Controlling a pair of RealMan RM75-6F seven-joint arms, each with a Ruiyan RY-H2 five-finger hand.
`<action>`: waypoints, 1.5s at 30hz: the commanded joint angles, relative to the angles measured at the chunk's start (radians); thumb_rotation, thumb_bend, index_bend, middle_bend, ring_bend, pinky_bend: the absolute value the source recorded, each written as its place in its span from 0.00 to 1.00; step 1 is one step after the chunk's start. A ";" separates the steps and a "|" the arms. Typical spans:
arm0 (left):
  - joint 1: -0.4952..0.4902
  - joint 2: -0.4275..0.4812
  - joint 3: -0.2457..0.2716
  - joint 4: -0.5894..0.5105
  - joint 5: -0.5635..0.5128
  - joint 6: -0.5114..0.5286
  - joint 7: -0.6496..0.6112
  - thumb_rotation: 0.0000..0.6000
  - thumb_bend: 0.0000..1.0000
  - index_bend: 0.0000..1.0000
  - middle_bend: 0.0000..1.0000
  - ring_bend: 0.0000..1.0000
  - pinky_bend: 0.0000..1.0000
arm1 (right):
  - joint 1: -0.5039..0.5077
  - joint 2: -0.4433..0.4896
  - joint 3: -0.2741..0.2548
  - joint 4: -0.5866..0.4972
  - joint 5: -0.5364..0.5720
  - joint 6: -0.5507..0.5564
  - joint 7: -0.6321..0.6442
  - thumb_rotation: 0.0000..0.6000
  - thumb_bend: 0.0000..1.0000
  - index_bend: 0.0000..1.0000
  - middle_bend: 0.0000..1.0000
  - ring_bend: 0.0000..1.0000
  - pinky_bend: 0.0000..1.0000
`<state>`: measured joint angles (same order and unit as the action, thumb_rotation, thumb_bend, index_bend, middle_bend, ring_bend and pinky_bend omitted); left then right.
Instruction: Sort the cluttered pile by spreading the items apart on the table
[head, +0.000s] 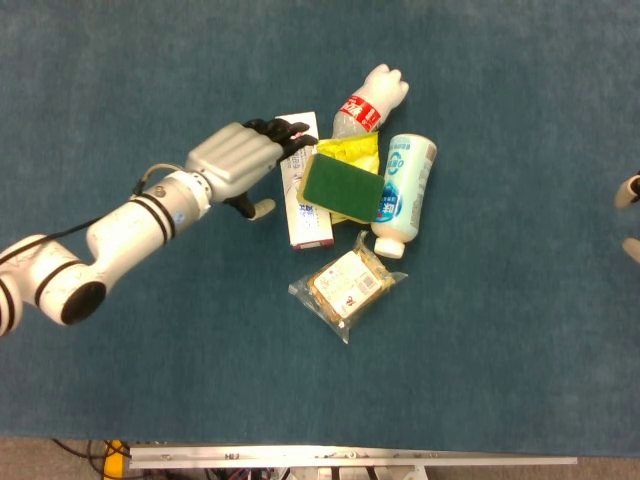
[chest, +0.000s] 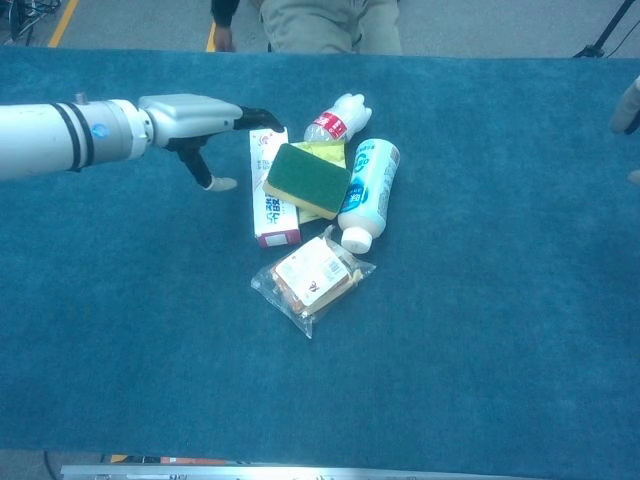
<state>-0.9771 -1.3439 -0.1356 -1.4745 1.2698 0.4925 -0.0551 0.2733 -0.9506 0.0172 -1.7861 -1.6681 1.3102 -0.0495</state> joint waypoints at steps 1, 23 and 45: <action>-0.019 -0.021 -0.001 0.003 -0.026 -0.005 0.023 1.00 0.36 0.00 0.00 0.00 0.11 | -0.004 0.003 -0.002 0.007 0.001 0.006 0.009 1.00 0.15 0.46 0.50 0.42 0.40; -0.082 -0.172 0.021 0.053 -0.220 0.099 0.195 1.00 0.36 0.12 0.01 0.02 0.14 | -0.017 0.013 -0.015 0.046 0.011 0.013 0.067 1.00 0.15 0.46 0.50 0.42 0.40; -0.030 -0.136 0.019 0.017 -0.213 0.141 0.139 1.00 0.36 0.32 0.25 0.25 0.36 | -0.025 0.014 -0.014 0.053 0.021 0.020 0.081 1.00 0.15 0.46 0.50 0.42 0.40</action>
<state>-1.0150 -1.4933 -0.1159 -1.4458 1.0498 0.6289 0.0938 0.2487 -0.9364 0.0027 -1.7329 -1.6477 1.3303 0.0320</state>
